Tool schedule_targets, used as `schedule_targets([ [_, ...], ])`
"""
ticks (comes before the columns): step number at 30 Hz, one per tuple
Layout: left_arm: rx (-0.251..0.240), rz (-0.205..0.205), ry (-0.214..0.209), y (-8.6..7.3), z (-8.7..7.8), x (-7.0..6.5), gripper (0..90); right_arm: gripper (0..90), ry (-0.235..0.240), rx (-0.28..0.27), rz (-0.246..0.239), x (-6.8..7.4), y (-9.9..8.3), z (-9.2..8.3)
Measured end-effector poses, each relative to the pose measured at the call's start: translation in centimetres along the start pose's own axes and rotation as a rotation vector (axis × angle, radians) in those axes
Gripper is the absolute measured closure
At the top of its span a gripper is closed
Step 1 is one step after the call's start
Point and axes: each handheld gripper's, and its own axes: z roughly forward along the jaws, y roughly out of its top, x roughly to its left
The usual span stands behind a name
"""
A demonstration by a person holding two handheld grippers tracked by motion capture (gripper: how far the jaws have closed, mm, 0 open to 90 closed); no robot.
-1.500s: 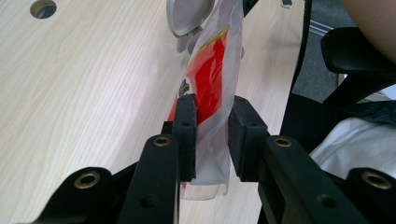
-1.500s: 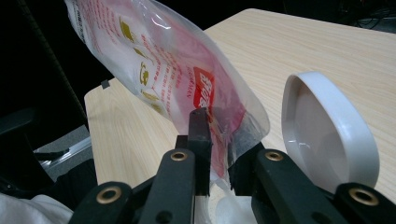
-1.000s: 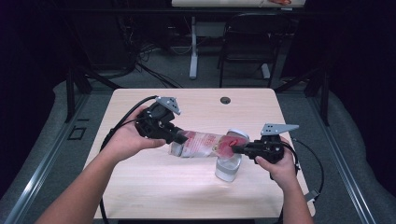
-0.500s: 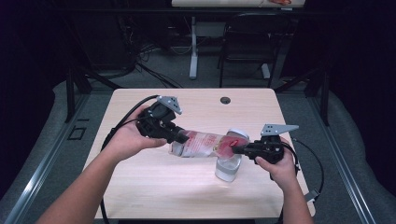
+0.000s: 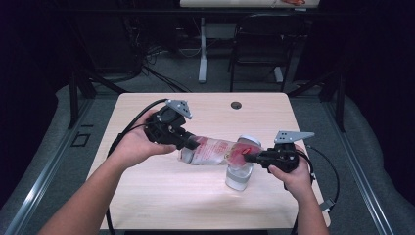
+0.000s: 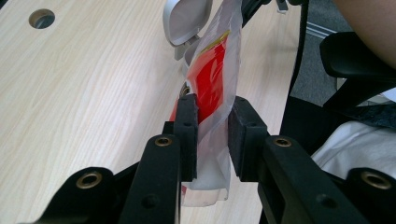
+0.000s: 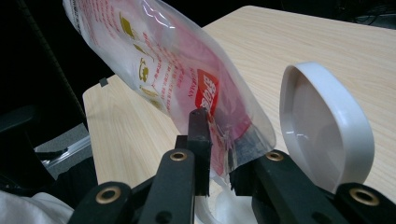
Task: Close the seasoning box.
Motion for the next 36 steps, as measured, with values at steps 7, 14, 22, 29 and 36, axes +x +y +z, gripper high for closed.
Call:
schedule_targets([
  [7, -0.002, 0.003, -0.002, 0.2, 0.0, -0.04, 75.4, 81.7, -0.005, 0.004, -0.001, 0.15, -0.13, -0.15],
  [14, -0.004, 0.01, -0.003, 0.44, -0.09, 0.0, 75.4, 81.8, -0.004, 0.008, 0.0, 0.3, -0.29, -0.06],
  [22, -0.008, 0.013, -0.002, 0.62, -0.08, -0.05, 75.6, 81.7, -0.002, 0.005, 0.006, 0.23, -0.44, -0.02],
  [29, -0.01, 0.013, -0.002, 0.62, -0.12, 0.01, 75.6, 81.7, -0.003, 0.007, 0.003, 0.26, -0.43, 0.08],
  [36, -0.012, 0.013, -0.004, 0.66, -0.11, 0.03, 75.7, 81.7, -0.005, 0.005, 0.006, 0.24, -0.43, 0.09],
])
